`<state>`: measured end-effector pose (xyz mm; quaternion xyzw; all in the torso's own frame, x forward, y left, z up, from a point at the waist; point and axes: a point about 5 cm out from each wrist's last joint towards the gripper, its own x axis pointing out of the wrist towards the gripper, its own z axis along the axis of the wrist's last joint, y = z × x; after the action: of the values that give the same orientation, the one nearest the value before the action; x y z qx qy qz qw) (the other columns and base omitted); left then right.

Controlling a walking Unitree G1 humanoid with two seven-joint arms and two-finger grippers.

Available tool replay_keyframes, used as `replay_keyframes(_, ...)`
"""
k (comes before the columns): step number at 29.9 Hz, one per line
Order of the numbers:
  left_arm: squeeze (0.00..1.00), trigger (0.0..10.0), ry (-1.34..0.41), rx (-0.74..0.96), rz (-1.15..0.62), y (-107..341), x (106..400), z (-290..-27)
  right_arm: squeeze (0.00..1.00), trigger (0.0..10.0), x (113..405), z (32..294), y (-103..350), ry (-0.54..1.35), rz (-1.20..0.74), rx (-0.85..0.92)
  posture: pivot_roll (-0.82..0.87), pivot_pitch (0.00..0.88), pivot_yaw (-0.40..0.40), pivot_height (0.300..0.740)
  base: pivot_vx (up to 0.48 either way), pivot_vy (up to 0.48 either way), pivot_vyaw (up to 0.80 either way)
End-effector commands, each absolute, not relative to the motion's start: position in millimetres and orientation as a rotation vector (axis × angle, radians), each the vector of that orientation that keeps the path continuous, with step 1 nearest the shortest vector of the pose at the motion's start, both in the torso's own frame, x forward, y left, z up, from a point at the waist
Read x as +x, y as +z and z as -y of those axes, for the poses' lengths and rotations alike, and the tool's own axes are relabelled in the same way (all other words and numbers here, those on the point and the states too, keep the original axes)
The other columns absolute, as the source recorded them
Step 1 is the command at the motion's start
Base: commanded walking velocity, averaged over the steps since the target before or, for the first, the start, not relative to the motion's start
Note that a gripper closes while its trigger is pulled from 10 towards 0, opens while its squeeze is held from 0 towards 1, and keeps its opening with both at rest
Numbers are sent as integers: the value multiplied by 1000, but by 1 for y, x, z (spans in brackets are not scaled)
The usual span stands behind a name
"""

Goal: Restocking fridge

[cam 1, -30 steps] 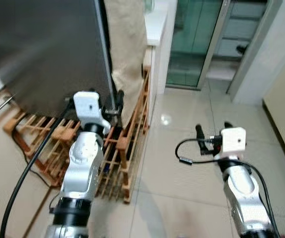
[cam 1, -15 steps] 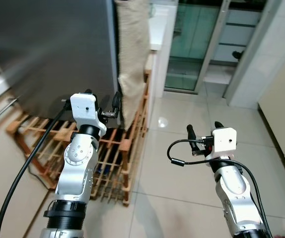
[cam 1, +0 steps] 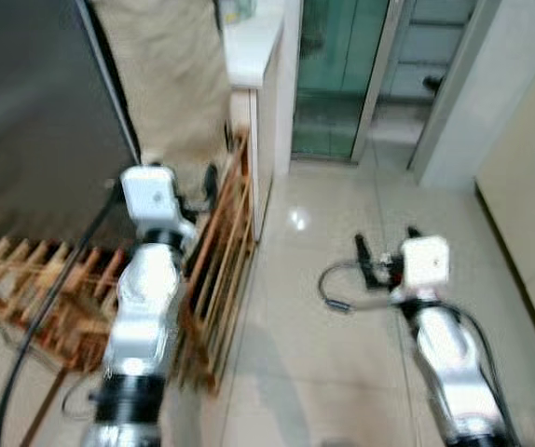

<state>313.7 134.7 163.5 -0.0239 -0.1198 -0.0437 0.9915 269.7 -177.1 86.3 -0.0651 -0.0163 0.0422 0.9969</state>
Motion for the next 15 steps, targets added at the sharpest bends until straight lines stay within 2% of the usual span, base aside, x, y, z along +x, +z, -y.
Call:
replay_keyframes(1,0,10000,-39,-38,216,161,316,-146,0,10000,272,170,89,103,43,-116,-159,0,6,740,0,0,0)
replay_keyframes(9,0,10000,22,-8,208,166,331,-150,0,10000,273,171,90,108,43,-123,-163,0,7,740,0,0,0)
replay_keyframes(15,0,10000,15,-42,154,162,345,-141,0,10000,273,170,89,116,39,-128,-172,0,-2,740,0,0,0)
